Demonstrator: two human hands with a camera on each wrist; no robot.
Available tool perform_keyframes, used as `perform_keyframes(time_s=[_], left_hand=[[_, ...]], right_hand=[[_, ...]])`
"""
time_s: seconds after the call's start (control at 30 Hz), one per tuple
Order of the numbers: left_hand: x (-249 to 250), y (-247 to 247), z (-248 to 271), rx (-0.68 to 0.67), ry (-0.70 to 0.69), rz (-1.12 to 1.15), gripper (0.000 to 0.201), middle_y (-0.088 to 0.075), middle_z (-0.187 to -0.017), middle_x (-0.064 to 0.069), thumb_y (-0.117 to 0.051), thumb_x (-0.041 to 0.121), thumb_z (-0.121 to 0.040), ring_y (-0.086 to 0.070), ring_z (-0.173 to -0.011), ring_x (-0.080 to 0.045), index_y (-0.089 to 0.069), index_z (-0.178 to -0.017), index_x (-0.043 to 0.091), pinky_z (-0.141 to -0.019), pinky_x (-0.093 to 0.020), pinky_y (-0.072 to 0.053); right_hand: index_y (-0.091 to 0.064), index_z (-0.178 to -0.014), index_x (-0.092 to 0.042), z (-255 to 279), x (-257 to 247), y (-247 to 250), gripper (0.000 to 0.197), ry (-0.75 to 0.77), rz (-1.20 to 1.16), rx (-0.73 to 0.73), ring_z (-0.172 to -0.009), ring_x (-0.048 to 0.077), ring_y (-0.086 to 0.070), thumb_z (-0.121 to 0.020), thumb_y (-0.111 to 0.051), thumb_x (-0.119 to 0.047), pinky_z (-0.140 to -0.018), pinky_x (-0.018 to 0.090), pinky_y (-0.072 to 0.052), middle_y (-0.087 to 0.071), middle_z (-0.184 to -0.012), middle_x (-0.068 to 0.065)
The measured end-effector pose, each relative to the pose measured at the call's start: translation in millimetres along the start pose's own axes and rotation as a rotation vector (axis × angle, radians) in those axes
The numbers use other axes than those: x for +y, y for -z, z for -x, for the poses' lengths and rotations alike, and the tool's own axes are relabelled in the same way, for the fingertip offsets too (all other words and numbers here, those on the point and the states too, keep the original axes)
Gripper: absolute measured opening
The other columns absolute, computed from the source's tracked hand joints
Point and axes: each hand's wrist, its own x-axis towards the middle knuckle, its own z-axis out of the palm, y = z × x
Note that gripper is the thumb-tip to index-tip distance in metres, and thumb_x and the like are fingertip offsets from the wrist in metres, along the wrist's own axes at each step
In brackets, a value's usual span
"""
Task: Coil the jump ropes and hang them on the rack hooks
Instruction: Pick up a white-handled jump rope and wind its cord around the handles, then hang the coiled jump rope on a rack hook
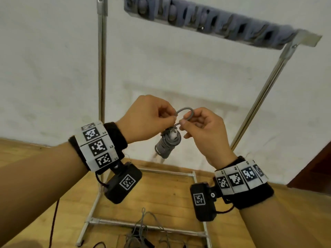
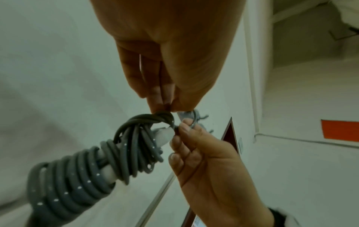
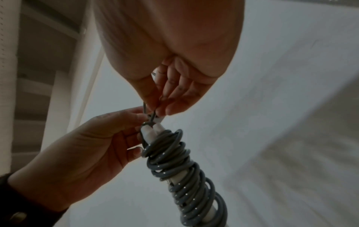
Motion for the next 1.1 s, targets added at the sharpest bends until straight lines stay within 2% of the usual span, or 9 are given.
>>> perform_keyframes(time_s=[0.13,0.23,0.33,0.47,0.57,0.7,0.83,1.0,1.1], left_hand=[[10,42,-31,0.044,0.019,0.017,0.019,-0.074,-0.069,0.012,-0.07,0.014,-0.081,-0.07,-0.064,-0.008,-0.074,-0.089,0.031,-0.059,-0.017,-0.054],[15,68,-50,0.09,0.048,0.082,0.012,-0.075,-0.069,0.009,-0.072,0.014,-0.084,-0.072,-0.065,-0.005,-0.075,-0.086,0.025,-0.054,-0.009,-0.048],[21,98,-68,0.173,0.076,0.17,0.007,-0.076,-0.073,0.004,-0.07,0.016,-0.09,-0.073,-0.064,-0.008,-0.076,-0.087,0.014,-0.053,-0.009,-0.047],[29,138,-95,0.339,0.048,0.222,0.012,-0.076,-0.073,0.003,-0.067,0.019,-0.092,-0.073,-0.065,-0.008,-0.074,-0.085,0.013,-0.052,-0.015,-0.05],[28,159,-116,0.449,0.043,0.214,0.013,-0.076,-0.072,0.001,-0.068,0.017,-0.089,-0.072,-0.064,-0.007,-0.075,-0.078,0.016,-0.05,-0.015,-0.05],[15,171,-139,0.536,0.057,0.117,0.019,-0.074,-0.066,-0.002,-0.069,0.017,-0.085,-0.07,-0.062,-0.016,-0.076,-0.067,0.016,-0.054,-0.021,-0.052],[-7,172,-148,0.572,0.082,0.088,0.019,-0.073,-0.062,-0.001,-0.067,0.017,-0.082,-0.072,-0.065,-0.022,-0.076,-0.065,0.015,-0.064,-0.034,-0.061],[-32,165,-146,0.459,0.128,0.122,0.016,-0.076,-0.071,-0.002,-0.068,0.013,-0.089,-0.074,-0.066,-0.014,-0.075,-0.074,0.016,-0.052,-0.012,-0.047],[-32,161,-142,0.464,0.1,0.1,0.012,-0.076,-0.073,0.001,-0.069,0.017,-0.088,-0.074,-0.067,-0.011,-0.074,-0.078,0.019,-0.056,-0.013,-0.048]], right_hand=[[-0.069,-0.085,-0.015,-40,-29,-13,0.017,0.006,-0.074,0.027,-0.065,0.017,-0.069,-0.082,-0.072,0.001,-0.061,0.023,-0.054,-0.069,-0.067,-0.001],[-0.07,-0.09,-0.01,-68,-51,-22,0.016,0.003,-0.147,0.058,-0.065,0.017,-0.068,-0.079,-0.075,0.001,-0.064,0.024,-0.055,-0.07,-0.069,0.004],[-0.07,-0.095,-0.007,-101,-79,-36,0.016,0.038,-0.181,0.062,-0.067,0.015,-0.067,-0.081,-0.074,0.0,-0.065,0.022,-0.054,-0.071,-0.077,0.009],[-0.068,-0.091,-0.022,-147,-118,-62,0.018,0.171,-0.15,0.069,-0.064,0.007,-0.066,-0.086,-0.069,-0.004,-0.064,0.02,-0.053,-0.071,-0.077,0.001],[-0.063,-0.087,-0.029,-178,-133,-85,0.021,0.22,-0.091,0.092,-0.066,0.007,-0.067,-0.087,-0.067,-0.009,-0.066,0.027,-0.058,-0.07,-0.073,-0.006],[-0.061,-0.09,-0.023,-206,-130,-112,0.013,0.177,-0.042,0.153,-0.074,0.017,-0.071,-0.089,-0.065,-0.011,-0.076,0.044,-0.06,-0.072,-0.082,0.002],[-0.066,-0.096,-0.016,-220,-117,-129,0.008,0.204,0.057,0.201,-0.079,0.02,-0.071,-0.089,-0.064,-0.011,-0.078,0.043,-0.059,-0.073,-0.085,0.005],[-0.065,-0.096,-0.019,-222,-97,-137,0.009,0.106,0.064,0.174,-0.085,0.018,-0.069,-0.089,-0.064,-0.013,-0.084,0.042,-0.058,-0.071,-0.085,0.0],[-0.061,-0.096,-0.024,-220,-95,-135,0.01,0.116,0.076,0.129,-0.086,0.017,-0.068,-0.091,-0.064,-0.015,-0.083,0.043,-0.058,-0.068,-0.088,-0.001]])
